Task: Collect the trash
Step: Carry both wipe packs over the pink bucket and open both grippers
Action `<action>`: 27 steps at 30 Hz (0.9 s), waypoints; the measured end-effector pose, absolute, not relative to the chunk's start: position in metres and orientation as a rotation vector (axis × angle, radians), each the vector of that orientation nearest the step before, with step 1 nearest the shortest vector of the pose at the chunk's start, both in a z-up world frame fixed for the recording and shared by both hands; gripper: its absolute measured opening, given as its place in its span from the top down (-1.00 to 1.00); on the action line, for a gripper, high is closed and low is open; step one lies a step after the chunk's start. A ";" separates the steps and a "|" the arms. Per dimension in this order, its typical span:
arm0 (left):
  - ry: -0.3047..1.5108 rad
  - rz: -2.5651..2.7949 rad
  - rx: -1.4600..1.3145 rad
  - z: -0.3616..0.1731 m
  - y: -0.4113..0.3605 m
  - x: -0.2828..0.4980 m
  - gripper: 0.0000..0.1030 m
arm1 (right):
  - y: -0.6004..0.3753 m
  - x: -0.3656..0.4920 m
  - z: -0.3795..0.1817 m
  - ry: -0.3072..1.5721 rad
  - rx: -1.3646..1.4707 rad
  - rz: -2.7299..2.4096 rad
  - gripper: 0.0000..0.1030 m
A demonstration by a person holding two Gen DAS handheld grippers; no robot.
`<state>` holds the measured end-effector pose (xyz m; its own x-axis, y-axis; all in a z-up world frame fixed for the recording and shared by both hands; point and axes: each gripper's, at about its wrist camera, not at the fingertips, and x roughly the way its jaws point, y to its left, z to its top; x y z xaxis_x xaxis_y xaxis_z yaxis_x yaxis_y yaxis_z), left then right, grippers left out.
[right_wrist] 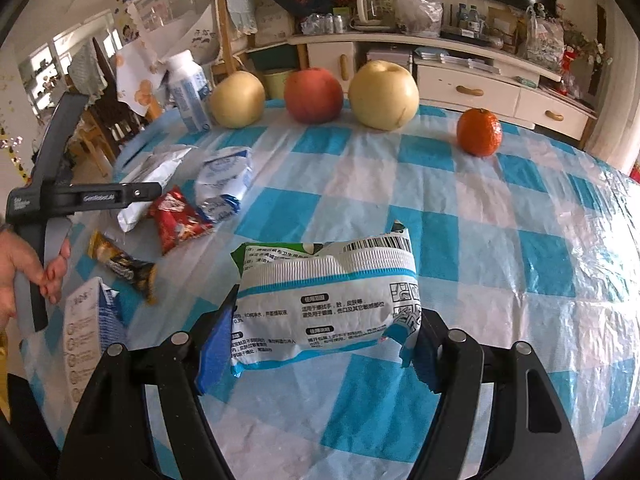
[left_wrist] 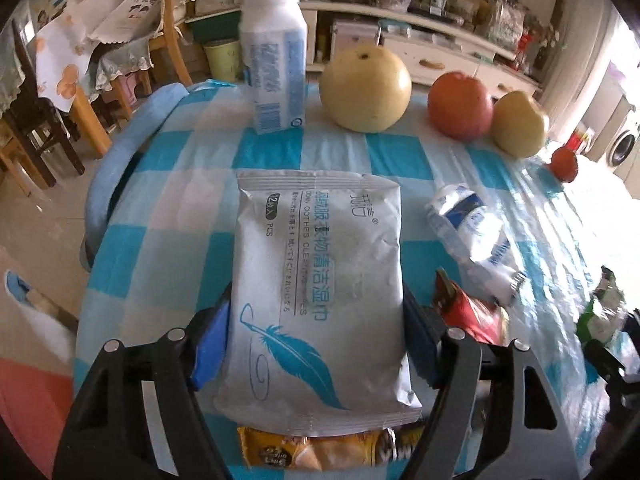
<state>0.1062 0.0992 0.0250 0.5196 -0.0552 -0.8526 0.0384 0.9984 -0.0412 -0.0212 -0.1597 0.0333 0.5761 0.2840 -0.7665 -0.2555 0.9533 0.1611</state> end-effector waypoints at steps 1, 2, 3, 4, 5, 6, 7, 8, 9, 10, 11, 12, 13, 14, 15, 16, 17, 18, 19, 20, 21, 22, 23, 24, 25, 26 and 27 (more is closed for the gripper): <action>1.011 -0.058 -0.024 0.029 0.101 0.099 -0.46 | -0.159 -0.021 0.033 0.904 0.049 0.330 -0.42; 1.001 -0.062 -0.028 0.032 0.103 0.093 -0.46 | -0.159 -0.021 0.034 0.904 0.062 0.342 -0.42; 0.993 -0.064 -0.032 0.035 0.103 0.088 -0.46 | -0.158 -0.022 0.034 0.903 0.077 0.355 -0.42; 0.977 -0.063 -0.037 0.040 0.105 0.082 -0.46 | -0.156 -0.022 0.035 0.901 0.083 0.362 -0.42; 0.961 -0.062 -0.039 0.044 0.106 0.075 -0.46 | -0.155 -0.023 0.036 0.899 0.089 0.367 -0.42; 0.950 -0.063 -0.042 0.048 0.107 0.070 -0.46 | -0.155 -0.024 0.036 0.897 0.095 0.375 -0.42; 0.934 -0.066 -0.052 0.052 0.109 0.063 -0.46 | -0.154 -0.025 0.037 0.897 0.108 0.386 -0.42; 0.921 -0.070 -0.065 0.055 0.112 0.057 -0.46 | -0.155 -0.027 0.038 0.896 0.124 0.396 -0.42; 0.910 -0.074 -0.075 0.058 0.114 0.051 -0.46 | -0.155 -0.028 0.039 0.895 0.137 0.404 -0.42; 0.892 -0.076 -0.087 0.062 0.117 0.042 -0.46 | -0.155 -0.029 0.040 0.893 0.146 0.409 -0.42; 0.880 -0.075 -0.094 0.065 0.118 0.035 -0.46 | -0.155 -0.031 0.041 0.891 0.157 0.416 -0.42; 0.870 -0.073 -0.100 0.066 0.121 0.029 -0.46 | -0.155 -0.032 0.041 0.889 0.163 0.420 -0.42; 0.860 -0.072 -0.110 0.067 0.123 0.023 -0.46 | -0.154 -0.034 0.043 0.884 0.170 0.427 -0.42; 0.852 -0.071 -0.124 0.068 0.126 0.016 -0.46 | -0.154 -0.036 0.044 0.880 0.173 0.430 -0.42; 0.848 -0.071 -0.127 0.068 0.126 0.012 -0.46 | -0.153 -0.038 0.045 0.877 0.174 0.434 -0.42; 0.843 -0.065 -0.122 0.068 0.127 0.006 -0.46 | -0.152 -0.040 0.047 0.872 0.175 0.439 -0.42; 0.838 -0.054 -0.110 0.068 0.128 0.000 -0.46 | -0.151 -0.043 0.048 0.869 0.175 0.444 -0.42; 0.833 -0.044 -0.102 0.067 0.130 -0.006 -0.46 | -0.149 -0.044 0.049 0.866 0.173 0.447 -0.42; 0.831 -0.043 -0.107 0.067 0.132 -0.010 -0.46 | -0.147 -0.047 0.050 0.862 0.167 0.450 -0.42; 0.831 -0.045 -0.120 0.066 0.135 -0.014 -0.46 | -0.145 -0.049 0.051 0.860 0.162 0.449 -0.42; 0.832 -0.046 -0.129 0.064 0.137 -0.017 -0.46 | -0.143 -0.051 0.051 0.860 0.157 0.448 -0.42; 0.830 -0.039 -0.124 0.063 0.140 -0.020 -0.46 | -0.141 -0.053 0.052 0.860 0.155 0.449 -0.42; 0.825 -0.030 -0.108 0.063 0.141 -0.022 -0.46 | -0.139 -0.055 0.053 0.860 0.153 0.450 -0.42; 0.822 -0.027 -0.100 0.063 0.142 -0.023 -0.46 | -0.137 -0.057 0.054 0.860 0.152 0.450 -0.42; 0.820 -0.024 -0.095 0.063 0.145 -0.025 -0.46 | -0.135 -0.059 0.055 0.858 0.150 0.451 -0.42; 0.820 -0.022 -0.092 0.064 0.147 -0.027 -0.46 | -0.132 -0.061 0.057 0.856 0.147 0.452 -0.42; 0.818 -0.018 -0.087 0.065 0.148 -0.028 -0.46 | -0.130 -0.063 0.058 0.852 0.144 0.452 -0.42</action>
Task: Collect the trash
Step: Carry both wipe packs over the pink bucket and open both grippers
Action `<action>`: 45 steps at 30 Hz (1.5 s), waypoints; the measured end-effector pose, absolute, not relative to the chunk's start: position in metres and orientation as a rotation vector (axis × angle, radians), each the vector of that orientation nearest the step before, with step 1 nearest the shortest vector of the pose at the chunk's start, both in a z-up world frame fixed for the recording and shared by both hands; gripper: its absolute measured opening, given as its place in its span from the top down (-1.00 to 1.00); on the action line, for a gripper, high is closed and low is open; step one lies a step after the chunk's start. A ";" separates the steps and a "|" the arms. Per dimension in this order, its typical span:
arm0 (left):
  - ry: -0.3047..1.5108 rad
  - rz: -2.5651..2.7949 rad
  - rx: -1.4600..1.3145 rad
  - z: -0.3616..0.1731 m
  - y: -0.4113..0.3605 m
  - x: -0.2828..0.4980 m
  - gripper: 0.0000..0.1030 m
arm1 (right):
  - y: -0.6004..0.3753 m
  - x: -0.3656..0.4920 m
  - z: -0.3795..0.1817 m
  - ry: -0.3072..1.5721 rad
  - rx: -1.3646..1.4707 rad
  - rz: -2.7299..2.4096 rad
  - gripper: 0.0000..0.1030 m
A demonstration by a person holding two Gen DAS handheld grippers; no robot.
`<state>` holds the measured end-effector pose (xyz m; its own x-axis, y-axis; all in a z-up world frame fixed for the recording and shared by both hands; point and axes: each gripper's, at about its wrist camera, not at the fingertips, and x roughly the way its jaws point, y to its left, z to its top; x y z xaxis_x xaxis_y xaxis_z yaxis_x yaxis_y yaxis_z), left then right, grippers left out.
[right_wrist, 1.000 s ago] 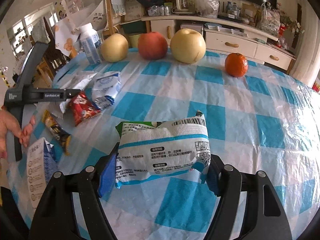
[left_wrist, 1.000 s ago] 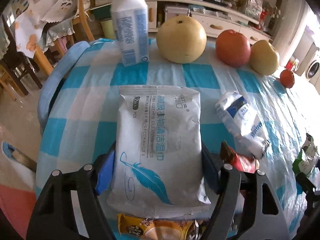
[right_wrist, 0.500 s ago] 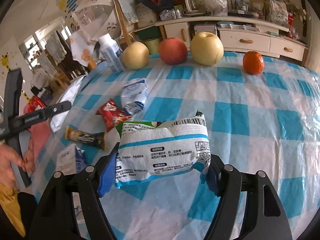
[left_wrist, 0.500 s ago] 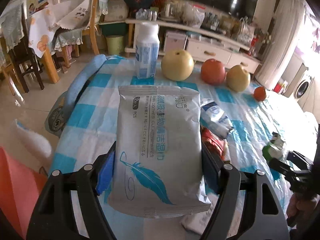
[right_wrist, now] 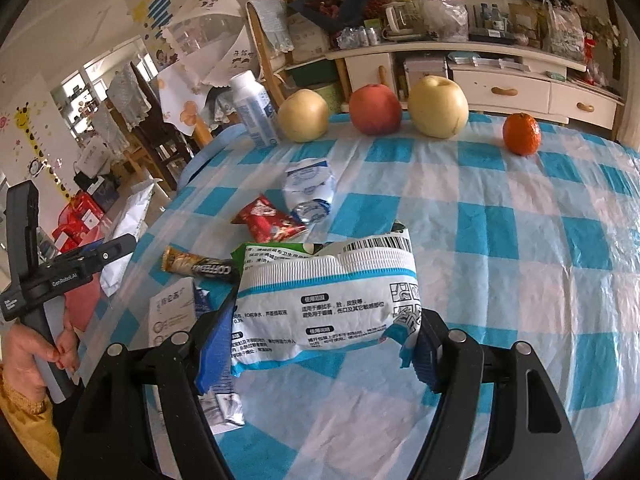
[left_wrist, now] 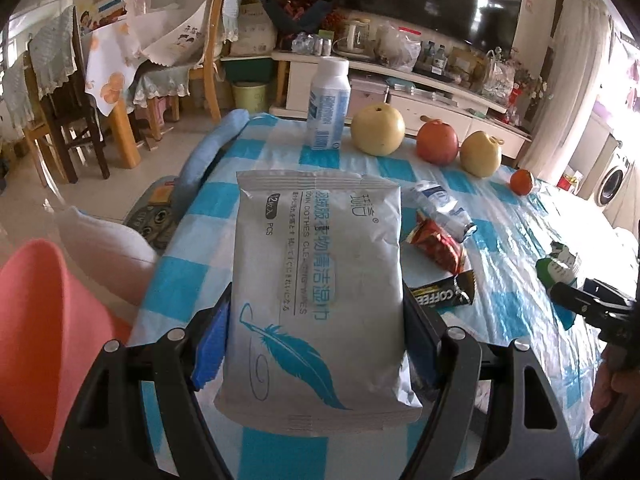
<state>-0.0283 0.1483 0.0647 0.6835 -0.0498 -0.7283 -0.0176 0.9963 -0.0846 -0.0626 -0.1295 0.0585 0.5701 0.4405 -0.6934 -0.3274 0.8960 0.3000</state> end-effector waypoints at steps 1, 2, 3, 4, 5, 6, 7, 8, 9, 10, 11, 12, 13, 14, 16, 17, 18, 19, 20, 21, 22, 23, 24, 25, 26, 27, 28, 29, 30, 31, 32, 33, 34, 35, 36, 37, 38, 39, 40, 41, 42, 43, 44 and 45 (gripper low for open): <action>0.813 -0.009 -0.074 0.066 0.151 -0.031 -0.46 | -0.125 -0.066 0.061 0.847 0.139 0.453 -0.42; 0.807 -0.002 -0.064 0.068 0.154 -0.033 -0.46 | -0.122 -0.068 0.063 0.843 0.137 0.456 -0.42; 0.802 0.002 -0.062 0.070 0.156 -0.035 -0.46 | -0.119 -0.070 0.066 0.839 0.135 0.459 -0.42; 0.795 0.005 -0.069 0.072 0.162 -0.037 -0.46 | -0.113 -0.074 0.069 0.833 0.131 0.464 -0.42; 0.788 0.009 -0.079 0.075 0.168 -0.040 -0.46 | -0.108 -0.076 0.071 0.830 0.126 0.467 -0.42; 0.781 0.017 -0.083 0.077 0.175 -0.043 -0.46 | -0.099 -0.081 0.075 0.824 0.116 0.474 -0.42; 0.776 0.027 -0.081 0.078 0.179 -0.044 -0.46 | -0.092 -0.084 0.077 0.819 0.105 0.481 -0.42; 0.770 0.042 -0.080 0.080 0.186 -0.047 -0.46 | -0.086 -0.086 0.080 0.815 0.095 0.488 -0.42; 0.766 0.052 -0.087 0.082 0.193 -0.050 -0.46 | -0.075 -0.091 0.084 0.806 0.079 0.502 -0.42; 0.762 0.060 -0.096 0.084 0.200 -0.052 -0.46 | -0.068 -0.093 0.087 0.800 0.070 0.510 -0.42; 0.756 0.071 -0.106 0.086 0.208 -0.055 -0.46 | -0.058 -0.096 0.090 0.795 0.060 0.522 -0.42; 0.748 0.085 -0.115 0.088 0.218 -0.059 -0.46 | -0.045 -0.100 0.093 0.790 0.048 0.541 -0.42; 0.740 0.100 -0.118 0.091 0.226 -0.063 -0.46 | -0.034 -0.103 0.095 0.791 0.040 0.558 -0.42; 0.733 0.116 -0.121 0.093 0.234 -0.066 -0.46 | -0.025 -0.105 0.096 0.792 0.034 0.571 -0.42; 0.719 0.152 -0.138 0.098 0.254 -0.073 -0.46 | 0.004 -0.110 0.097 0.798 0.013 0.612 -0.42; 0.710 0.170 -0.156 0.101 0.267 -0.078 -0.46 | 0.017 -0.113 0.098 0.800 0.000 0.628 -0.42; 0.706 0.182 -0.166 0.102 0.274 -0.081 -0.46 | 0.035 -0.116 0.099 0.799 -0.022 0.649 -0.42; 0.699 0.206 -0.180 0.104 0.287 -0.086 -0.46 | 0.047 -0.119 0.100 0.799 -0.034 0.663 -0.42; 0.693 0.231 -0.195 0.105 0.301 -0.090 -0.46 | 0.063 -0.122 0.100 0.800 -0.046 0.685 -0.42; 0.689 0.254 -0.214 0.106 0.315 -0.095 -0.47 | 0.080 -0.125 0.102 0.802 -0.055 0.707 -0.42; 0.687 0.270 -0.230 0.106 0.326 -0.097 -0.47 | 0.092 -0.127 0.102 0.801 -0.064 0.722 -0.42; 0.684 0.293 -0.255 0.106 0.341 -0.102 -0.47 | 0.110 -0.130 0.104 0.796 -0.083 0.741 -0.42; 0.683 0.317 -0.279 0.105 0.354 -0.105 -0.47 | 0.127 -0.132 0.107 0.789 -0.107 0.760 -0.42; 0.684 0.334 -0.292 0.104 0.364 -0.108 -0.47 | 0.140 -0.134 0.109 0.784 -0.124 0.775 -0.42; 0.684 0.350 -0.302 0.103 0.372 -0.109 -0.47 | 0.156 -0.136 0.111 0.776 -0.146 0.792 -0.42; 0.686 0.365 -0.311 0.103 0.381 -0.112 -0.47 | 0.170 -0.138 0.113 0.769 -0.165 0.808 -0.42; 0.687 0.381 -0.328 0.101 0.391 -0.114 -0.47 | 0.188 -0.140 0.115 0.761 -0.189 0.828 -0.43; 0.685 0.391 -0.346 0.100 0.399 -0.117 -0.47 | 0.201 -0.141 0.116 0.756 -0.206 0.839 -0.43; 0.679 0.404 -0.368 0.100 0.409 -0.121 -0.47 | 0.218 -0.142 0.117 0.748 -0.227 0.853 -0.43; 0.675 0.412 -0.381 0.100 0.415 -0.122 -0.47 | 0.229 -0.142 0.117 0.745 -0.237 0.862 -0.43; 0.670 0.425 -0.397 0.099 0.423 -0.124 -0.47 | 0.242 -0.142 0.117 0.740 -0.252 0.875 -0.43; 0.668 0.433 -0.408 0.099 0.427 -0.125 -0.47 | 0.252 -0.143 0.117 0.735 -0.264 0.883 -0.43; 0.664 0.445 -0.427 0.098 0.435 -0.127 -0.47 | 0.266 -0.144 0.116 0.721 -0.291 0.889 -0.43; 0.662 0.456 -0.443 0.097 0.442 -0.129 -0.47 | 0.277 -0.145 0.114 0.712 -0.316 0.891 -0.43; 0.662 0.468 -0.457 0.096 0.447 -0.130 -0.47 | 0.288 -0.146 0.111 0.706 -0.344 0.892 -0.46; 0.663 0.478 -0.465 0.094 0.449 -0.130 -0.48 | 0.300 -0.146 0.106 0.707 -0.379 0.889 -0.46; 0.667 0.489 -0.472 0.093 0.452 -0.130 -0.50 | 0.308 -0.146 0.101 0.708 -0.405 0.878 -0.53; 0.672 0.493 -0.476 0.092 0.453 -0.130 -0.57 | 0.314 -0.146 0.097 0.704 -0.426 0.860 -0.64; 0.679 0.498 -0.477 0.092 0.454 -0.128 -0.61 | 0.317 -0.147 0.094 0.687 -0.443 0.825 -0.67; 0.679 0.505 -0.473 0.092 0.454 -0.128 -0.66 | 0.315 -0.148 0.093 0.676 -0.443 0.804 -0.72; 0.680 0.511 -0.470 0.093 0.455 -0.127 -0.71 | 0.310 -0.150 0.093 0.665 -0.428 0.785 -0.74; 0.676 0.518 -0.465 0.094 0.454 -0.127 -0.73 | 0.304 -0.150 0.094 0.661 -0.409 0.778 -0.75; 0.669 0.524 -0.460 0.096 0.454 -0.127 -0.76 | 0.296 -0.152 0.096 0.657 -0.380 0.768 -0.77; 0.663 0.531 -0.457 0.098 0.453 -0.127 -0.77 | 0.291 -0.152 0.097 0.653 -0.362 0.758 -0.79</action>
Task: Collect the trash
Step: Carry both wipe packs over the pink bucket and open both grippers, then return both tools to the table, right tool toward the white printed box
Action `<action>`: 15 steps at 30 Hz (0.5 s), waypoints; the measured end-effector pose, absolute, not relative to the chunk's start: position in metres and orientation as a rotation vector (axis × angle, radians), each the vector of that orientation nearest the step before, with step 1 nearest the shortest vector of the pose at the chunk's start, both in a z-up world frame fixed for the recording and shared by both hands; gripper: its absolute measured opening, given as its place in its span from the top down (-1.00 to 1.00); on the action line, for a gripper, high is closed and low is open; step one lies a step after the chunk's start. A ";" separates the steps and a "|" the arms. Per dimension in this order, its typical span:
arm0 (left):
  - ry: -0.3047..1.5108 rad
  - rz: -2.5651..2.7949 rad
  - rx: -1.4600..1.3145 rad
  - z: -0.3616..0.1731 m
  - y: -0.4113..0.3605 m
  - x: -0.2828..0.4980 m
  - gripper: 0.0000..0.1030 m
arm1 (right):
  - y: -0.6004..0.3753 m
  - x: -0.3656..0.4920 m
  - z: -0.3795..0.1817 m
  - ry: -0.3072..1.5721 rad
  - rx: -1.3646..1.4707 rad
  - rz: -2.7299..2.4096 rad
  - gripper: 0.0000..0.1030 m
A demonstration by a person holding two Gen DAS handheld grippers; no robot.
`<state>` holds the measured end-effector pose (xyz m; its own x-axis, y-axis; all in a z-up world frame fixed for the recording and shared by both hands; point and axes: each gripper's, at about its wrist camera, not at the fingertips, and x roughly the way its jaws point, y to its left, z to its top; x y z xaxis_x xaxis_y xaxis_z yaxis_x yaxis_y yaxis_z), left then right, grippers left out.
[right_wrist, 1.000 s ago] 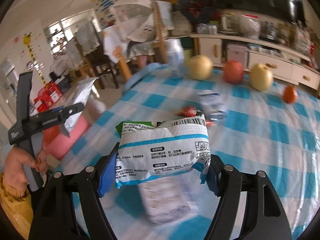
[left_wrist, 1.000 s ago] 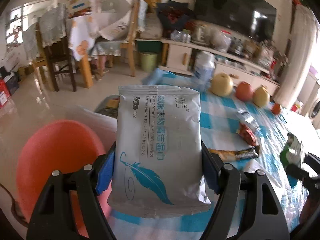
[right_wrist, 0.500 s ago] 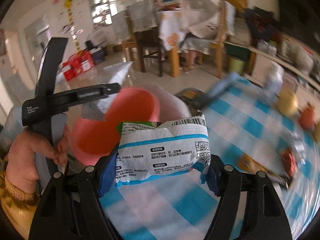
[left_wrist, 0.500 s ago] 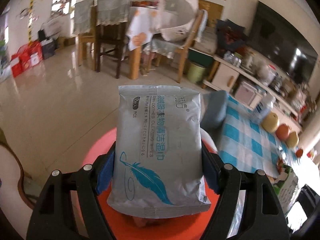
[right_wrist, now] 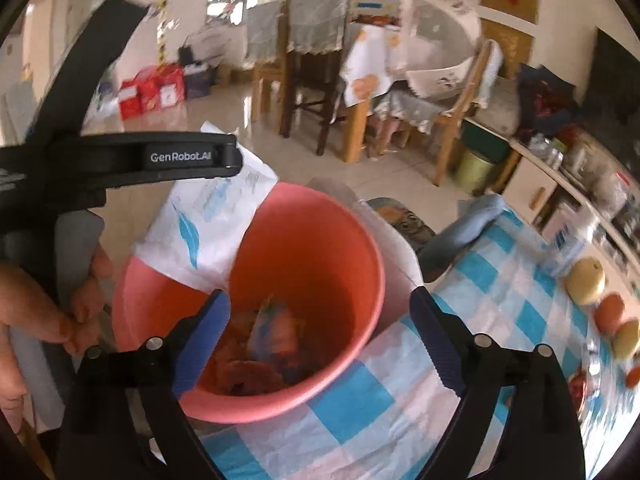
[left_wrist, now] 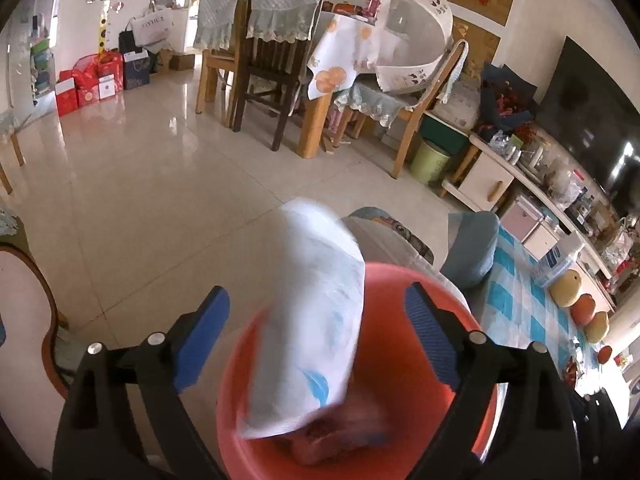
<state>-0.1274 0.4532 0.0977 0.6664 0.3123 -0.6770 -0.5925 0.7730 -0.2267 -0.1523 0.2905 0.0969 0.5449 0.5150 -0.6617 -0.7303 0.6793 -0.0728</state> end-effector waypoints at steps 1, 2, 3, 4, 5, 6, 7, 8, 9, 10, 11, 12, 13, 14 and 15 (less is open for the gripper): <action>0.657 0.535 -0.454 0.099 0.452 -0.128 -0.77 | 0.279 -0.154 0.099 0.647 -0.341 0.739 -0.79; 0.651 0.536 -0.451 0.100 0.450 -0.128 -0.78 | 0.272 -0.156 0.101 0.642 -0.327 0.723 -0.80; 0.647 0.531 -0.450 0.101 0.449 -0.127 -0.78 | 0.264 -0.156 0.102 0.634 -0.315 0.706 -0.81; 0.639 0.517 -0.445 0.103 0.446 -0.126 -0.78 | 0.257 -0.158 0.103 0.631 -0.307 0.696 -0.81; 0.634 0.509 -0.440 0.103 0.443 -0.126 -0.78 | 0.250 -0.158 0.103 0.630 -0.297 0.684 -0.82; 0.629 0.500 -0.432 0.103 0.440 -0.125 -0.78 | 0.245 -0.158 0.103 0.632 -0.289 0.675 -0.82; 0.619 0.492 -0.414 0.105 0.435 -0.123 -0.78 | 0.237 -0.159 0.103 0.638 -0.281 0.665 -0.82; 0.611 0.486 -0.402 0.105 0.431 -0.121 -0.78 | 0.232 -0.160 0.102 0.640 -0.277 0.658 -0.82; 0.598 0.477 -0.387 0.106 0.427 -0.120 -0.78 | 0.225 -0.160 0.100 0.644 -0.274 0.648 -0.82; 0.576 0.463 -0.370 0.109 0.421 -0.119 -0.78 | 0.221 -0.162 0.099 0.649 -0.272 0.641 -0.82; 0.553 0.450 -0.355 0.111 0.415 -0.119 -0.78 | 0.214 -0.164 0.097 0.657 -0.265 0.634 -0.82; 0.534 0.439 -0.344 0.112 0.410 -0.118 -0.78 | 0.209 -0.164 0.095 0.665 -0.255 0.628 -0.82; 0.503 0.418 -0.327 0.114 0.404 -0.118 -0.78 | 0.205 -0.164 0.094 0.672 -0.245 0.625 -0.82; 0.485 0.402 -0.315 0.115 0.399 -0.117 -0.78 | 0.201 -0.164 0.093 0.681 -0.233 0.621 -0.82; 0.469 0.387 -0.302 0.117 0.395 -0.116 -0.79 | 0.194 -0.164 0.091 0.690 -0.219 0.615 -0.82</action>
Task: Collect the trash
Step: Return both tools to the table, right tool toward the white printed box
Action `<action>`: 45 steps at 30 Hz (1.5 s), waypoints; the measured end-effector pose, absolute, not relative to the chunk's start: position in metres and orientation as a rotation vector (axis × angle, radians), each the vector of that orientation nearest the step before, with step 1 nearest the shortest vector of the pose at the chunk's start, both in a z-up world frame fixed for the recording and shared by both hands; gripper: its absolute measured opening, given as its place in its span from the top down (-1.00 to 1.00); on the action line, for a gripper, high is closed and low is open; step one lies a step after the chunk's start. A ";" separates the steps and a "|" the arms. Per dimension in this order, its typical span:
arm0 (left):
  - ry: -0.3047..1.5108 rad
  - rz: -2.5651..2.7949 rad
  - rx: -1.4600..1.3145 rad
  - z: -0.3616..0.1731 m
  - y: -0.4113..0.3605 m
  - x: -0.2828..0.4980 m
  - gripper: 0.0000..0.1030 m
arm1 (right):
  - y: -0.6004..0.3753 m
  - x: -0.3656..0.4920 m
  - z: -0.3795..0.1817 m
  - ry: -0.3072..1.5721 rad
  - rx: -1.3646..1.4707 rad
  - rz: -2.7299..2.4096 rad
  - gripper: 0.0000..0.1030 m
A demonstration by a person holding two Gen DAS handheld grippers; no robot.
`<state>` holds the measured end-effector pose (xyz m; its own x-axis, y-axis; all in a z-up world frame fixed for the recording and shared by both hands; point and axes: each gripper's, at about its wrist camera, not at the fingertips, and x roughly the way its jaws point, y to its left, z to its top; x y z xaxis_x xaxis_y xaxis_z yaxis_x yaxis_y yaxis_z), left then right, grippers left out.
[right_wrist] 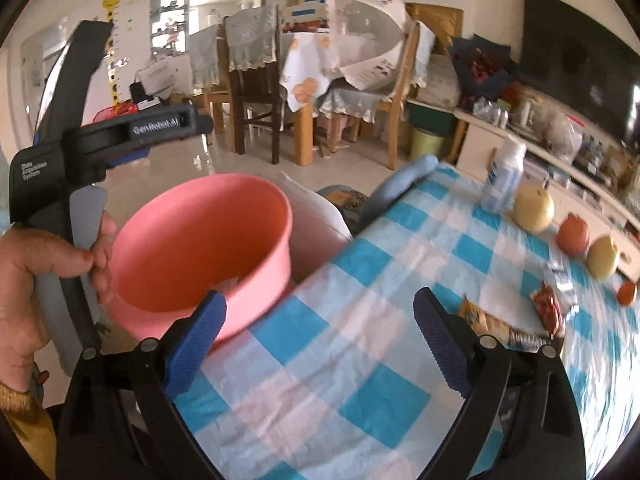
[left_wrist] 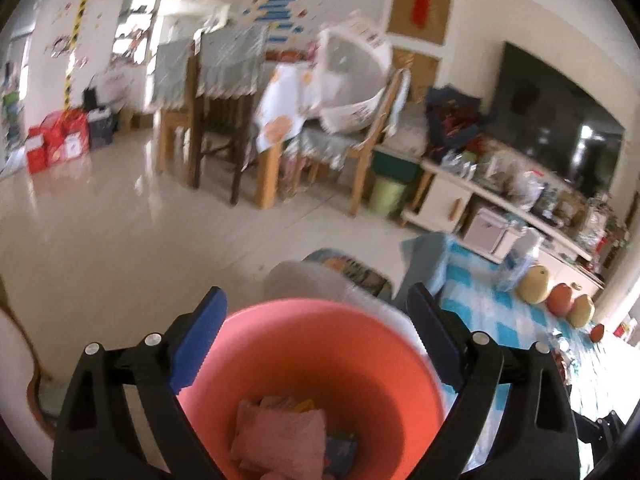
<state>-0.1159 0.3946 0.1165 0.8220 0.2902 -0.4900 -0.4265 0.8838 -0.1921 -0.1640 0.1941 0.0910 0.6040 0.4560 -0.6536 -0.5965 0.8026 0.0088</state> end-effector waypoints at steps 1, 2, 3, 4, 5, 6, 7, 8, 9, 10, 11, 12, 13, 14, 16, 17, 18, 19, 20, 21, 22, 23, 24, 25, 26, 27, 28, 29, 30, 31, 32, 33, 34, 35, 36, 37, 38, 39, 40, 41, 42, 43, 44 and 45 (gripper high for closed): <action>0.453 0.372 -0.287 0.117 0.389 -0.115 -0.79 | 0.189 -0.164 0.090 0.694 -0.212 0.609 -0.82; 0.440 0.360 -0.276 0.117 0.385 -0.113 -0.79 | 0.184 -0.166 0.090 0.694 -0.205 0.603 -0.82; 0.425 0.345 -0.263 0.117 0.379 -0.113 -0.79 | 0.178 -0.166 0.089 0.695 -0.197 0.594 -0.82; 0.409 0.330 -0.245 0.118 0.373 -0.112 -0.79 | 0.174 -0.167 0.089 0.697 -0.192 0.587 -0.82; 0.394 0.313 -0.228 0.118 0.367 -0.111 -0.79 | 0.170 -0.168 0.088 0.700 -0.188 0.579 -0.82; 0.387 0.300 -0.219 0.118 0.363 -0.109 -0.79 | 0.164 -0.168 0.088 0.703 -0.180 0.571 -0.82; 0.386 0.278 -0.208 0.118 0.357 -0.106 -0.79 | 0.161 -0.169 0.088 0.703 -0.175 0.567 -0.82; 0.388 0.268 -0.203 0.119 0.353 -0.104 -0.79 | 0.156 -0.170 0.088 0.704 -0.172 0.561 -0.82; 0.391 0.263 -0.193 0.119 0.348 -0.101 -0.79 | 0.151 -0.170 0.088 0.703 -0.171 0.555 -0.82; 0.394 0.260 -0.184 0.119 0.344 -0.099 -0.79 | 0.148 -0.171 0.088 0.701 -0.174 0.549 -0.82; 0.400 0.254 -0.177 0.120 0.340 -0.098 -0.79 | 0.145 -0.172 0.088 0.700 -0.176 0.543 -0.83; 0.410 0.244 -0.167 0.120 0.334 -0.096 -0.79 | 0.141 -0.173 0.089 0.698 -0.178 0.538 -0.83; 0.420 0.242 -0.155 0.121 0.329 -0.095 -0.79 | 0.137 -0.174 0.089 0.695 -0.180 0.532 -0.83; 0.436 0.245 -0.141 0.121 0.324 -0.092 -0.79 | 0.133 -0.175 0.090 0.690 -0.182 0.526 -0.83; 0.473 0.250 -0.119 0.121 0.315 -0.088 -0.79 | 0.125 -0.177 0.092 0.673 -0.183 0.511 -0.84; 0.495 0.252 -0.111 0.120 0.310 -0.085 -0.79 | 0.122 -0.178 0.094 0.666 -0.180 0.508 -0.84; 0.509 0.251 -0.109 0.119 0.308 -0.084 -0.79 | 0.118 -0.179 0.095 0.659 -0.173 0.508 -0.85; 0.529 0.238 -0.112 0.117 0.303 -0.080 -0.79 | 0.112 -0.180 0.097 0.652 -0.159 0.511 -0.85; 0.538 0.222 -0.117 0.115 0.301 -0.080 -0.79 | 0.108 -0.179 0.099 0.646 -0.148 0.513 -0.86; 0.543 0.208 -0.121 0.114 0.298 -0.079 -0.79 | 0.104 -0.179 0.101 0.644 -0.138 0.513 -0.87; 0.545 0.194 -0.121 0.112 0.293 -0.079 -0.79 | 0.100 -0.178 0.102 0.644 -0.130 0.511 -0.87; 0.541 0.184 -0.114 0.111 0.287 -0.079 -0.79 | 0.096 -0.178 0.104 0.642 -0.122 0.510 -0.88; 0.537 0.176 -0.104 0.110 0.282 -0.079 -0.79 | 0.090 -0.178 0.105 0.637 -0.111 0.509 -0.89; 0.534 0.174 -0.095 0.110 0.277 -0.078 -0.79 | 0.086 -0.178 0.107 0.634 -0.103 0.510 -0.90; 0.532 0.170 -0.089 0.109 0.272 -0.077 -0.79 | 0.082 -0.178 0.107 0.631 -0.097 0.510 -0.90; 0.531 0.162 -0.087 0.109 0.268 -0.077 -0.79 | 0.078 -0.178 0.108 0.629 -0.090 0.511 -0.90; 0.531 0.149 -0.088 0.108 0.262 -0.075 -0.79 | 0.074 -0.177 0.109 0.629 -0.084 0.511 -0.90; 0.531 0.140 -0.089 0.107 0.256 -0.074 -0.79 | 0.069 -0.176 0.109 0.631 -0.074 0.512 -0.90; 0.531 0.134 -0.090 0.107 0.252 -0.073 -0.79 | 0.064 -0.176 0.109 0.632 -0.061 0.515 -0.90; 0.530 0.128 -0.091 0.107 0.247 -0.072 -0.79 | 0.060 -0.175 0.109 0.632 -0.052 0.513 -0.90; 0.526 0.120 -0.094 0.107 0.242 -0.071 -0.79 | 0.056 -0.174 0.109 0.631 -0.044 0.509 -0.90; 0.524 0.109 -0.099 0.106 0.239 -0.071 -0.79 | 0.051 -0.173 0.109 0.631 -0.034 0.501 -0.90; 0.525 0.099 -0.104 0.106 0.235 -0.069 -0.79 | 0.047 -0.172 0.109 0.633 -0.028 0.497 -0.90; 0.528 0.094 -0.108 0.105 0.232 -0.067 -0.79 | 0.042 -0.171 0.109 0.638 -0.020 0.489 -0.90; 0.534 0.087 -0.112 0.104 0.229 -0.065 -0.79 | 0.037 -0.169 0.108 0.643 -0.008 0.481 -0.90; 0.541 0.077 -0.114 0.103 0.225 -0.063 -0.79 | 0.033 -0.168 0.108 0.646 0.001 0.477 -0.90; 0.545 0.068 -0.113 0.101 0.221 -0.062 -0.79 | 0.027 -0.167 0.108 0.649 0.014 0.472 -0.90; 0.548 0.062 -0.112 0.101 0.218 -0.061 -0.79 | 0.021 -0.165 0.109 0.652 0.033 0.466 -0.91; 0.551 0.050 -0.112 0.099 0.213 -0.060 -0.79 | 0.016 -0.164 0.109 0.654 0.045 0.458 -0.90; 0.552 0.042 -0.113 0.098 0.210 -0.060 -0.79 | 0.011 -0.162 0.109 0.658 0.057 0.446 -0.90; 0.553 0.037 -0.113 0.098 0.207 -0.059 -0.79 | 0.005 -0.161 0.109 0.662 0.071 0.437 -0.90; 0.557 0.035 -0.108 0.096 0.203 -0.058 -0.79 | -0.002 -0.159 0.109 0.667 0.089 0.426 -0.90; 0.562 0.028 -0.106 0.095 0.199 -0.057 -0.79 | -0.008 -0.158 0.108 0.670 0.098 0.418 -0.91; 0.565 0.021 -0.105 0.094 0.196 -0.055 -0.79 | -0.013 -0.157 0.108 0.671 0.101 0.408 -0.91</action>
<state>-0.0554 0.1956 0.0942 0.8445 -0.0092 -0.5354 -0.0484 0.9945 -0.0933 -0.1570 -0.0128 0.1081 0.7074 0.3983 -0.5839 -0.3342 0.9164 0.2203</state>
